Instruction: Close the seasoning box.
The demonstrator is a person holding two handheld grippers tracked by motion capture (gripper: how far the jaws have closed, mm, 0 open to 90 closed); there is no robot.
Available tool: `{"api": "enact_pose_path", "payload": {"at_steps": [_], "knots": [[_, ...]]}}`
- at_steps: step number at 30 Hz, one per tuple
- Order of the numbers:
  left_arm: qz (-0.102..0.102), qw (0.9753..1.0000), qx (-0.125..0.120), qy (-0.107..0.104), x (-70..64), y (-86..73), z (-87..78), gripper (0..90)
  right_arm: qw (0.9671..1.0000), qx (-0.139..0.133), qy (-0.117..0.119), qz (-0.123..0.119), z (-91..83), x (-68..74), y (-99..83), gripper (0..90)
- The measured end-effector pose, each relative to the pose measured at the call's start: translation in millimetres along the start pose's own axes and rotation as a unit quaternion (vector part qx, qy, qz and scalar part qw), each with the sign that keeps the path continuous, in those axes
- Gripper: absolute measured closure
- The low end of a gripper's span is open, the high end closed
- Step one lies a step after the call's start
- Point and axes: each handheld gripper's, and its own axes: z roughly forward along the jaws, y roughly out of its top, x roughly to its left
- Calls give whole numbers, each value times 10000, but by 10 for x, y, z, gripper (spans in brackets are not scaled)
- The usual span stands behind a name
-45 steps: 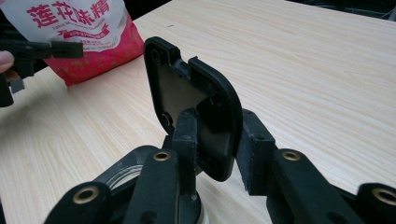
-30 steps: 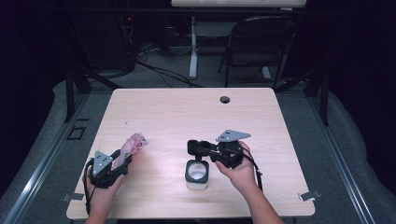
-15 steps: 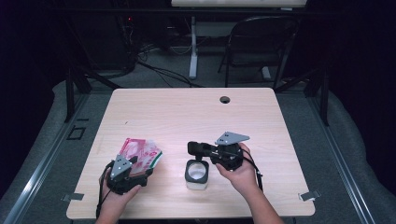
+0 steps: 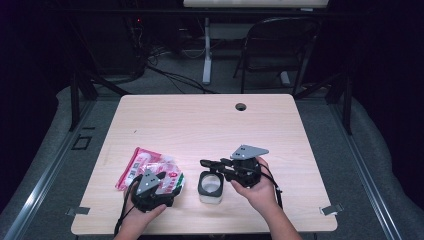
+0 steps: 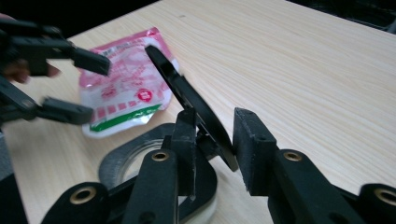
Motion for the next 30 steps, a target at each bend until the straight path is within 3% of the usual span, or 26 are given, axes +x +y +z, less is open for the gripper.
{"api": "enact_pose_path", "payload": {"at_steps": [4, 12, 26, 30], "knots": [[36, 10000, 52, -21, -8, 4, 50, 252, 10000, -53, 51, -16, -30, 41, 2, 679], [-201, 9998, 19, 64, 90, -6, 51, 272, 9993, 167, 299, -138, -10, 93, -7, 596], [-431, 9988, -93, 216, 241, -7, -17, 278, 9986, 234, 387, -263, 8, 150, -22, 551], [-404, 9988, -84, 248, 264, -9, -26, 289, 9984, 283, 386, -308, 1, 162, -17, 543]]}}
